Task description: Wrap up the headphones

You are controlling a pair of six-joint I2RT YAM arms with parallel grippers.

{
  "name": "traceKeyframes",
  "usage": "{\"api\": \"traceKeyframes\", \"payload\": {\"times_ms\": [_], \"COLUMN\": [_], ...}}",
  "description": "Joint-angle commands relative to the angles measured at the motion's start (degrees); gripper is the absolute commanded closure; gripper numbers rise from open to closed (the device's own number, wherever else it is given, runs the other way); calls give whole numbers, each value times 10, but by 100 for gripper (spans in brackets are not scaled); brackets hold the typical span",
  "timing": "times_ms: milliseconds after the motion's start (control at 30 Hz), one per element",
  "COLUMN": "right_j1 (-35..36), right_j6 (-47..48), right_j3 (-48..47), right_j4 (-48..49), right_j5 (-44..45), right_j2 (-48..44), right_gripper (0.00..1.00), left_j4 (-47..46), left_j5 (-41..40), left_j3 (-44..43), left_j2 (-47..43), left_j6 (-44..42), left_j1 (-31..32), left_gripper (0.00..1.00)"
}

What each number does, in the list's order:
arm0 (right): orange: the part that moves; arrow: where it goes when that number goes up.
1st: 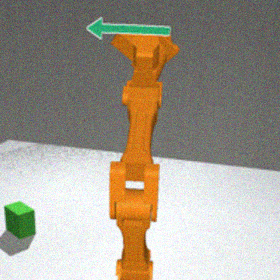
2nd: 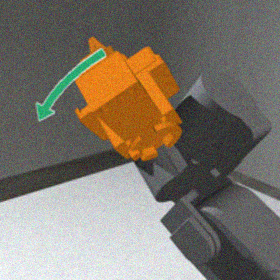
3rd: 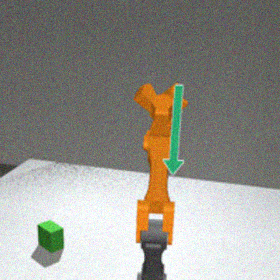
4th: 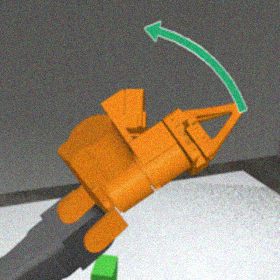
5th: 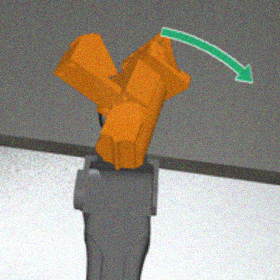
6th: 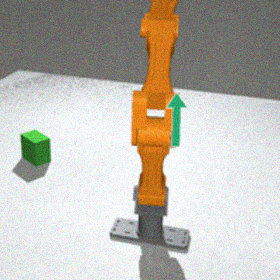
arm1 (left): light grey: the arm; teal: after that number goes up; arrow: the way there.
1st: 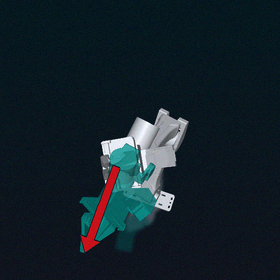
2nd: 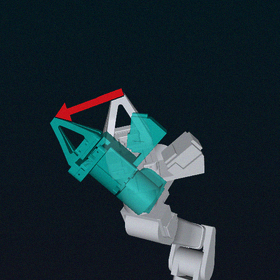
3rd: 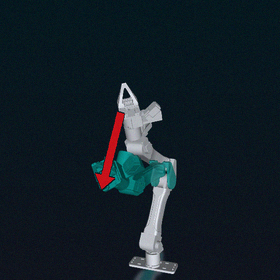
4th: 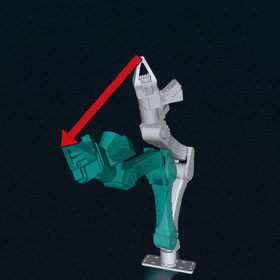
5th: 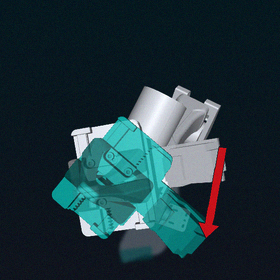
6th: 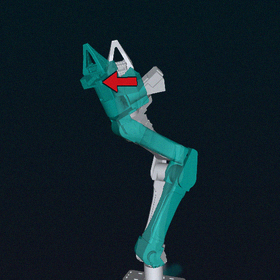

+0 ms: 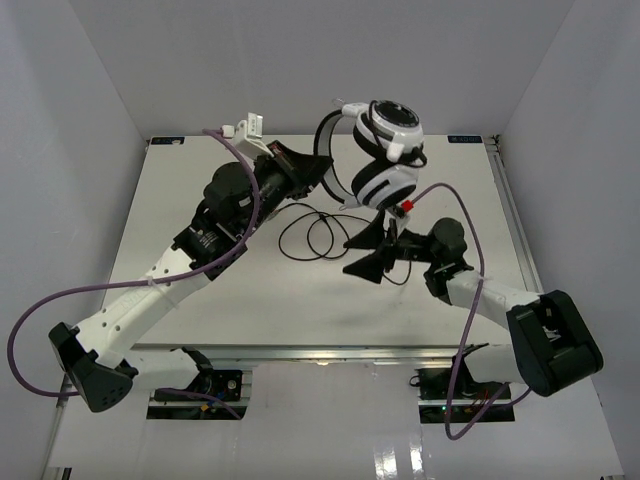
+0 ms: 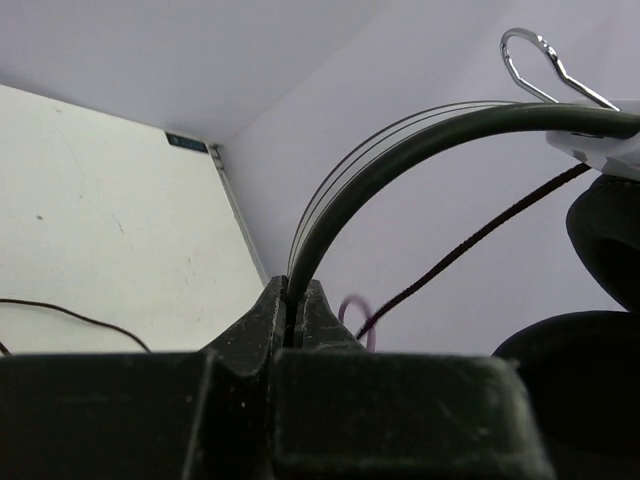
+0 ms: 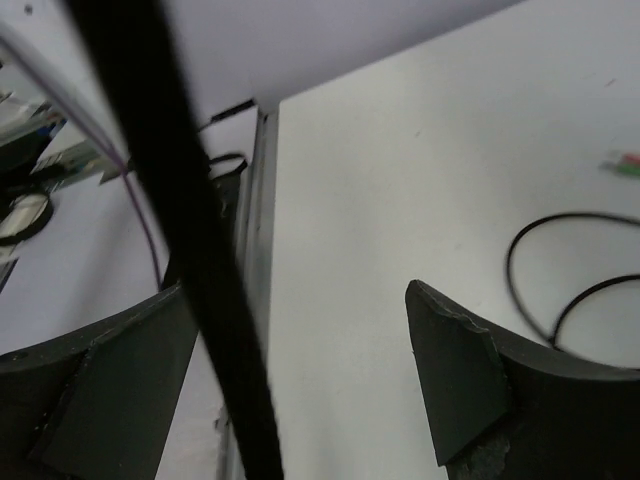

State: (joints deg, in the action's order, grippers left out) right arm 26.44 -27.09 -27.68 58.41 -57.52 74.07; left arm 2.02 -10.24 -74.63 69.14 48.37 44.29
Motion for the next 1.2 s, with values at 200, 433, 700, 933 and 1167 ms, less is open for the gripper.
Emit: {"api": "traceKeyframes", "payload": {"times_ms": [200,433,700,933,1167], "right_j1": [38,81,135,121,45], "right_j6": [137,430,659,745,734], "right_j3": [-13,-180,-414,-449,-443], "right_j4": [-152,-520,-804,-740,-656], "right_j5": [33,196,477,710,697], "right_j2": [-68,-94,-67,-62,-13], "right_gripper": [92,92,92,92,92], "left_j4": [33,-48,-249,-205,-141], "left_j5": [-310,-492,-510,-372,-188], "left_j3": [-113,-168,-3,165,280], "left_j2": [25,144,247,147,-26], "left_j6": [134,-198,-563,-553,-556], "left_j1": [-1,-2,-3,1,1], "left_gripper": [100,100,100,100,100]}}
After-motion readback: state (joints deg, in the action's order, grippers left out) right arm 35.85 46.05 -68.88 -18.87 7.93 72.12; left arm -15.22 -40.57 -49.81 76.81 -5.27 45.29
